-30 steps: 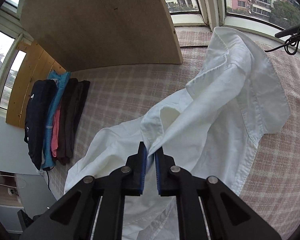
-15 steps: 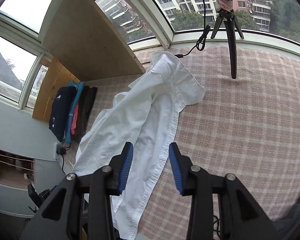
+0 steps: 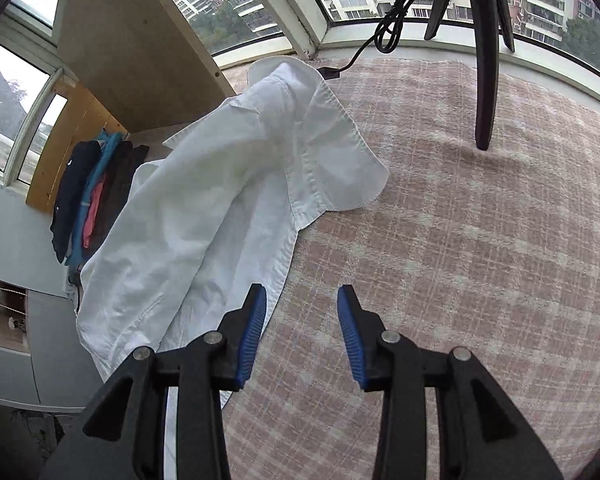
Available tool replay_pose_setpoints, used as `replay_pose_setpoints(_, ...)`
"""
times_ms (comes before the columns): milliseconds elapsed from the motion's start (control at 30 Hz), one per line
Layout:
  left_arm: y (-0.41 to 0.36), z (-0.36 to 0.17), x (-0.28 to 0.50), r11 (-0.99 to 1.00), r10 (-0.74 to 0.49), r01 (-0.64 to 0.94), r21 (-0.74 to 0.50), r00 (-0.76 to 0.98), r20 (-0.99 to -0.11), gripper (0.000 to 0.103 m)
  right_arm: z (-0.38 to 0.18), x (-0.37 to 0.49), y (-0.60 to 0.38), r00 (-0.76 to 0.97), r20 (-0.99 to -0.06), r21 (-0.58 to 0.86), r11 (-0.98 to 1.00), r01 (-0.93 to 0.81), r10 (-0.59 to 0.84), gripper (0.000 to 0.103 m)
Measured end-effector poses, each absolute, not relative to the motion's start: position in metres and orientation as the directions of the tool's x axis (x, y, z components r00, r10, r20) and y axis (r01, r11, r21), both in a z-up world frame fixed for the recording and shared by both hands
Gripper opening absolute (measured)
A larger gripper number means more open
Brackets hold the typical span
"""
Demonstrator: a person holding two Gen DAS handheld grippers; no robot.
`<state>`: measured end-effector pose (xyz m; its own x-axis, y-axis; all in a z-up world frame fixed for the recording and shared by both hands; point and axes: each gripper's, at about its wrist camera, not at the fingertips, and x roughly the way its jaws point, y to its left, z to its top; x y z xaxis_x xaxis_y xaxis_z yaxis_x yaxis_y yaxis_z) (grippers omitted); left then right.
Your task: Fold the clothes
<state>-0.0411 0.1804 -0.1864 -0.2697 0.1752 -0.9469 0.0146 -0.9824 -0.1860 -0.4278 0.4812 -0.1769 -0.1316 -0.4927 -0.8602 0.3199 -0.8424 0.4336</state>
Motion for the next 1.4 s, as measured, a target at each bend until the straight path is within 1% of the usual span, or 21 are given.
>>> replay_pose_setpoints(100,0.19,-0.192,-0.045,-0.988,0.136,0.04,-0.151,-0.254,-0.957,0.017,-0.2,-0.44,0.467,-0.137,-0.883,0.384,-0.859,0.339,-0.449,0.037)
replay_pose_setpoints(167,0.192,-0.195,-0.047,-0.987,0.133,0.05,-0.15,-0.244,-0.961,0.018,-0.211,-0.449,0.462,-0.146,-0.896,0.351,-0.869,0.348,-0.42,0.037)
replay_pose_setpoints(267,0.196,-0.199,-0.052,-0.99,0.107,0.065,-0.124,-0.219,-0.97,0.018,-0.221,-0.459,0.46,-0.137,-0.873,0.403,-0.849,0.342,-0.469,0.037)
replay_pose_setpoints(367,0.196,-0.199,-0.054,-0.992,0.094,0.063,-0.11,-0.209,-0.973,0.018,-0.23,-0.461,0.453,-0.089,-0.837,0.482,-0.804,0.348,-0.54,0.037)
replay_pose_setpoints(400,0.195,-0.199,-0.053,-0.992,0.089,0.069,-0.106,-0.212,-0.973,0.018,-0.232,-0.461,0.449,-0.082,-0.835,0.485,-0.798,0.357,-0.544,0.037)
replay_pose_setpoints(467,0.19,-0.199,-0.053,-0.99,0.088,0.088,-0.109,-0.213,-0.973,0.018,-0.233,-0.46,0.442,-0.101,-0.838,0.466,-0.8,0.378,-0.536,0.038)
replay_pose_setpoints(567,0.182,-0.199,-0.052,-0.981,0.072,0.161,-0.11,-0.223,-0.972,0.018,-0.231,-0.458,0.432,-0.137,-0.842,0.426,-0.798,0.426,-0.523,0.038)
replay_pose_setpoints(700,0.177,-0.2,-0.053,-0.979,0.08,0.163,-0.119,-0.228,-0.97,0.018,-0.228,-0.445,0.419,-0.196,-0.853,0.318,-0.78,0.539,-0.483,0.038)
replay_pose_setpoints(733,0.177,-0.202,-0.054,-0.981,0.075,0.159,-0.112,-0.22,-0.972,0.018,-0.228,-0.442,0.417,-0.205,-0.854,0.3,-0.774,0.558,-0.479,0.036)
replay_pose_setpoints(800,0.177,-0.207,-0.056,-0.983,0.063,0.159,-0.096,-0.204,-0.977,0.018,-0.229,-0.44,0.418,-0.198,-0.855,0.301,-0.77,0.563,-0.479,0.017)
replay_pose_setpoints(833,0.177,-0.21,-0.056,-0.983,0.06,0.158,-0.092,-0.196,-0.979,0.018,-0.231,-0.44,0.42,-0.178,-0.856,0.321,-0.768,0.554,-0.486,0.004)
replay_pose_setpoints(900,0.176,-0.213,-0.054,-0.984,0.06,0.155,-0.089,-0.181,-0.982,0.018,-0.231,-0.44,0.425,-0.154,-0.846,0.36,-0.759,0.543,-0.511,0.003)
replay_pose_setpoints(1067,0.173,-0.215,-0.05,-0.982,0.058,0.169,-0.087,-0.167,-0.984,0.018,-0.198,-0.437,0.449,-0.246,-0.827,0.297,-0.766,0.57,-0.505,0.001)
replay_pose_setpoints(1167,0.169,-0.21,-0.046,-0.976,0.066,0.196,-0.101,-0.175,-0.982,0.019,-0.187,-0.445,0.471,-0.278,-0.814,0.313,-0.789,0.528,-0.509,0.001)
replay_pose_setpoints(1233,0.17,-0.206,-0.044,-0.971,0.079,0.209,-0.119,-0.19,-0.979,0.025,-0.195,-0.444,0.468,-0.277,-0.846,0.259,-0.805,0.534,-0.456,0.001)
replay_pose_setpoints(1300,0.173,-0.203,-0.044,-0.968,0.092,0.214,-0.134,-0.197,-0.976,0.027,-0.204,-0.442,0.46,-0.289,-0.866,0.21,-0.821,0.532,-0.409,0.001)
replay_pose_setpoints(1333,0.175,-0.203,-0.046,-0.967,0.097,0.215,-0.14,-0.198,-0.975,0.03,-0.209,-0.441,0.456,-0.296,-0.874,0.186,-0.828,0.529,-0.386,0.001)
replay_pose_setpoints(1400,0.179,-0.206,-0.049,-0.965,0.107,0.214,-0.15,-0.2,-0.974,0.032,-0.211,-0.444,0.454,-0.294,-0.872,0.2,-0.832,0.518,-0.392,0.001)
